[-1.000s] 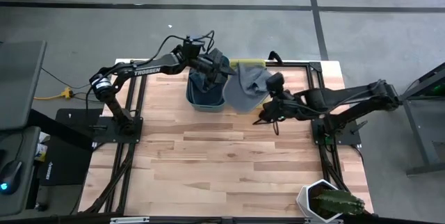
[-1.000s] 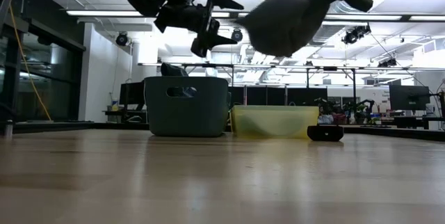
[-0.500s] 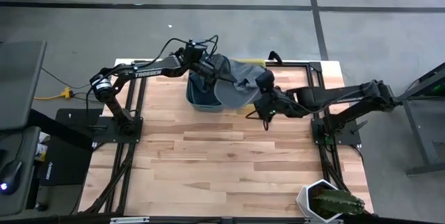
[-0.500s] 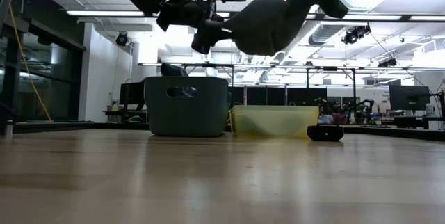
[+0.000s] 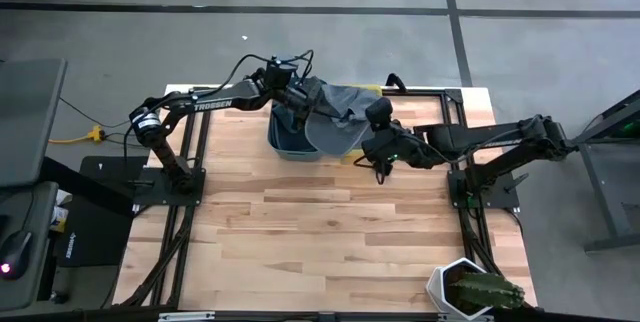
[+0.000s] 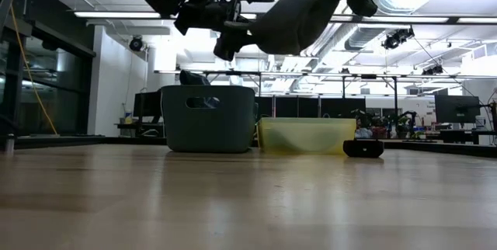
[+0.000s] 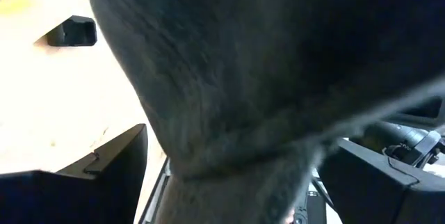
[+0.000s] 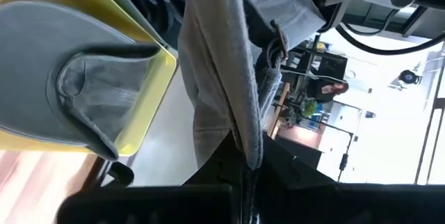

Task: Pick & Place hat
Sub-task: Put the gray cap into the yellow bin

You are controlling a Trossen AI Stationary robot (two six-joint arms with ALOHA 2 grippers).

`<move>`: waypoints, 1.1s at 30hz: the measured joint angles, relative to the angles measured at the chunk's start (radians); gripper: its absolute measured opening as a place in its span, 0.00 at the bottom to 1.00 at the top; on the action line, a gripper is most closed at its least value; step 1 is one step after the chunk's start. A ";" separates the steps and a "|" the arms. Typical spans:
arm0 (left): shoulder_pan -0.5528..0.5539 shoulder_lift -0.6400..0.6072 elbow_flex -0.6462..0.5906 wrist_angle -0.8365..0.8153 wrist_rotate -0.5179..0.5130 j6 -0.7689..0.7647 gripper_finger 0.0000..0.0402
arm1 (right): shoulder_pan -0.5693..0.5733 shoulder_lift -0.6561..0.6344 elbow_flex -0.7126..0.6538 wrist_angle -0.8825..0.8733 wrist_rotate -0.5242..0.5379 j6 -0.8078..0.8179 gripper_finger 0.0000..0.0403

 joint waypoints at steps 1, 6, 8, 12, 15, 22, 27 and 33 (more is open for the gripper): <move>0.000 0.000 0.000 0.000 0.001 0.000 0.85 | -0.002 0.000 0.000 0.001 0.005 -0.005 0.01; 0.000 0.000 0.000 0.000 0.005 0.008 0.85 | -0.007 0.000 0.000 0.021 0.008 -0.018 0.01; 0.000 0.000 0.000 -0.001 0.008 0.016 0.83 | -0.006 0.000 0.000 0.043 0.008 -0.021 0.01; 0.000 0.000 0.000 -0.001 0.016 0.017 0.73 | -0.006 0.000 0.000 0.047 0.015 -0.022 0.01; 0.000 0.000 -0.001 -0.001 0.022 0.025 0.61 | -0.007 0.000 0.000 0.047 0.025 -0.037 0.01; 0.000 0.000 -0.002 -0.002 0.038 0.066 0.27 | -0.023 -0.002 0.000 0.047 0.033 -0.034 0.01; 0.001 0.000 -0.002 -0.010 0.049 0.112 0.03 | -0.032 -0.002 0.000 0.047 0.033 -0.030 0.01; 0.001 0.000 -0.002 -0.057 0.048 0.174 0.00 | -0.033 -0.002 0.000 0.046 0.023 -0.012 0.01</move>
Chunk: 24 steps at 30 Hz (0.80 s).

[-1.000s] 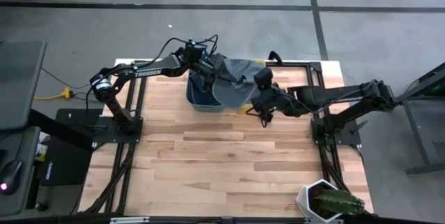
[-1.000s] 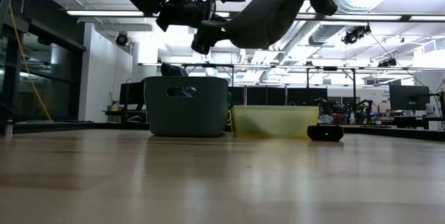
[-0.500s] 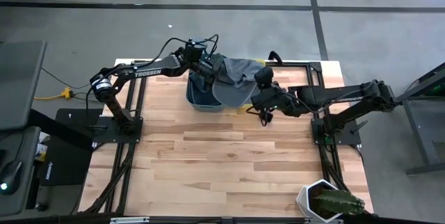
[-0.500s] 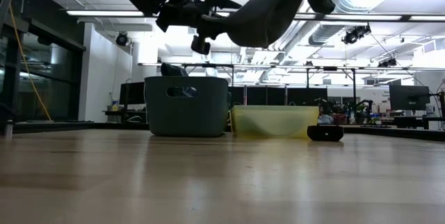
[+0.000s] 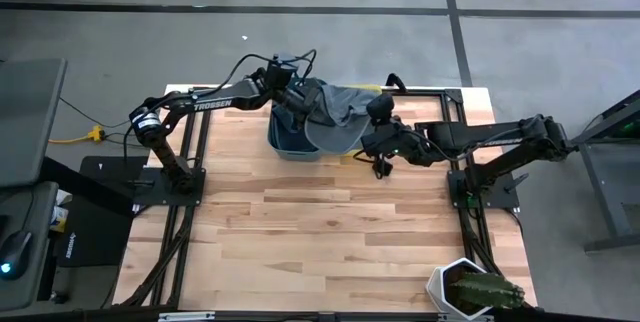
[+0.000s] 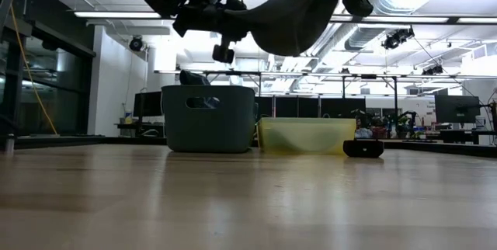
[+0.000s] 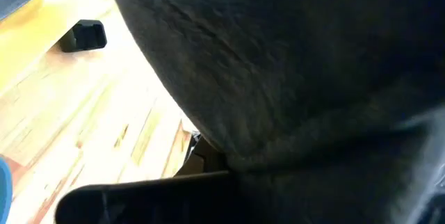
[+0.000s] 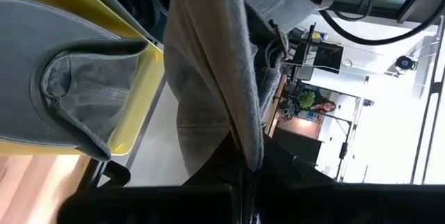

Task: Pick & Place hat
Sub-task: Put the gray cap into the yellow bin

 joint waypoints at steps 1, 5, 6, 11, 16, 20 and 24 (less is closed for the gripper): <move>0.000 0.000 0.000 -0.006 0.000 0.006 0.00 | 0.000 0.000 0.000 -0.002 -0.004 0.001 0.01; -0.001 0.000 0.000 -0.030 -0.012 0.026 0.00 | 0.000 0.001 0.000 -0.004 -0.008 0.003 0.02; -0.001 0.000 0.000 -0.032 -0.013 0.026 0.00 | -0.002 0.001 0.000 -0.004 -0.009 0.003 0.02; -0.001 0.000 0.000 -0.035 -0.024 0.028 0.00 | -0.020 0.001 0.000 -0.016 -0.012 0.040 0.05; -0.001 0.000 0.000 -0.034 -0.046 0.029 0.00 | -0.043 0.002 0.000 -0.048 -0.026 0.106 0.06; -0.002 0.000 0.000 -0.033 -0.048 0.029 0.00 | -0.053 0.002 0.000 -0.048 -0.024 0.132 0.06; -0.002 0.000 0.000 -0.034 -0.047 0.032 0.00 | -0.056 0.002 0.000 -0.048 -0.052 0.136 0.09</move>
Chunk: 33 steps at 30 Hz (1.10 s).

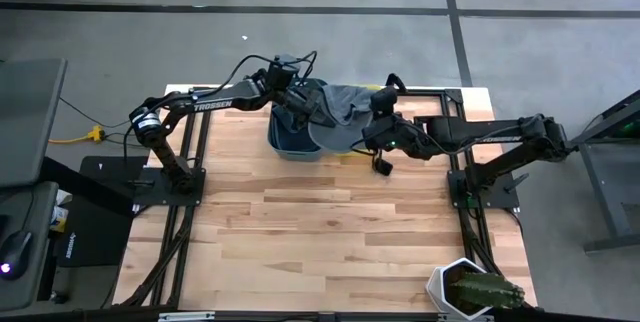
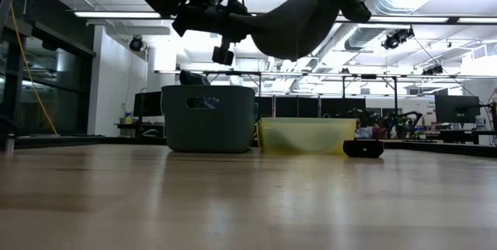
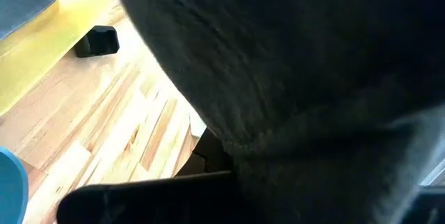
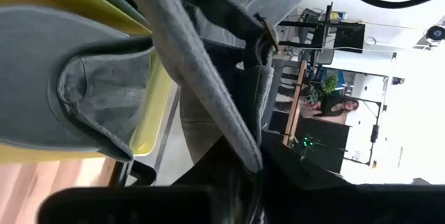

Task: Pick & Place hat
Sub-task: Put the gray cap into the yellow bin

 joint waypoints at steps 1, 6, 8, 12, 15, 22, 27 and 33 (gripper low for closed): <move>0.000 0.000 0.000 0.000 0.000 0.000 0.00 | 0.000 0.000 0.000 0.000 -0.007 0.006 0.11; 0.000 0.000 0.000 0.000 -0.001 0.002 0.00 | -0.003 0.000 0.000 0.001 -0.042 0.023 0.21; 0.000 0.000 0.000 0.001 -0.002 0.002 0.00 | -0.003 0.000 0.000 0.001 -0.043 0.026 0.27; 0.000 0.000 0.000 0.001 -0.003 0.002 0.00 | -0.003 0.000 0.000 0.000 -0.042 0.059 0.39; 0.000 0.000 0.000 0.001 -0.006 0.004 0.00 | -0.003 0.000 0.000 -0.003 -0.028 0.072 0.46; 0.000 0.000 0.000 0.002 -0.020 0.014 0.00 | -0.002 -0.006 0.000 -0.044 0.059 0.111 0.53; 0.000 0.000 0.000 0.010 -0.048 0.017 0.00 | -0.002 -0.016 0.000 -0.162 0.065 0.207 0.53; 0.001 0.000 0.001 0.065 -0.091 0.003 0.00 | -0.002 -0.033 0.000 -0.311 0.068 0.381 0.53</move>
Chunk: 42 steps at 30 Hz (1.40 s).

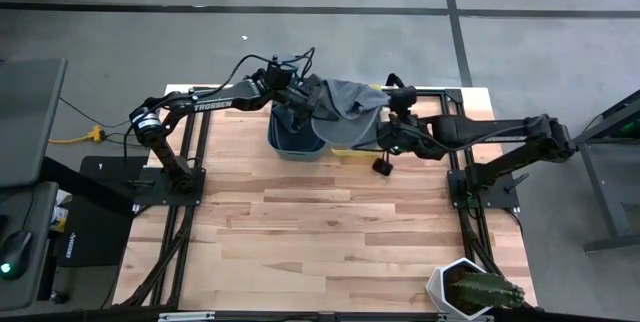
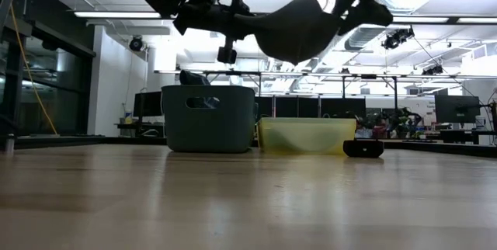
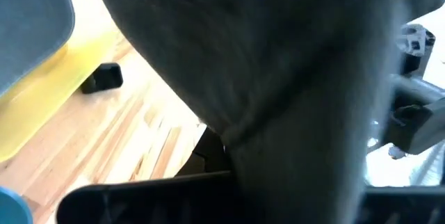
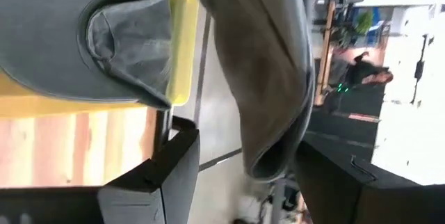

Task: Pick & Place hat
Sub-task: Put the gray cap into the yellow bin

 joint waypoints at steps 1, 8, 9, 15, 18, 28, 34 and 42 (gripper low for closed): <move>0.000 0.000 0.000 0.002 -0.007 -0.002 0.00 | 0.000 -0.002 0.000 -0.017 -0.004 0.029 0.53; 0.001 0.000 0.000 0.004 -0.088 0.028 0.00 | -0.005 -0.055 0.000 -0.114 -0.013 0.284 0.53; 0.001 0.000 0.000 0.004 -0.093 0.036 0.00 | -0.008 -0.067 0.000 -0.128 -0.013 0.333 0.53; 0.001 0.000 0.000 0.004 -0.140 0.069 0.00 | -0.045 -0.147 0.000 -0.175 -0.020 0.539 0.53; 0.001 0.000 0.000 0.004 -0.153 0.070 0.00 | -0.061 -0.181 0.000 -0.173 -0.044 0.561 0.53; 0.000 0.000 0.000 0.102 -0.355 0.109 0.00 | -0.173 -0.236 -0.019 -0.033 -0.536 1.200 0.53; 0.000 -0.001 0.000 0.138 -0.466 0.211 0.00 | -0.198 -0.227 -0.092 0.264 -0.669 1.392 0.53; 0.000 -0.001 0.000 0.172 -0.534 0.308 0.00 | -0.260 -0.228 -0.198 0.610 -0.677 1.574 0.53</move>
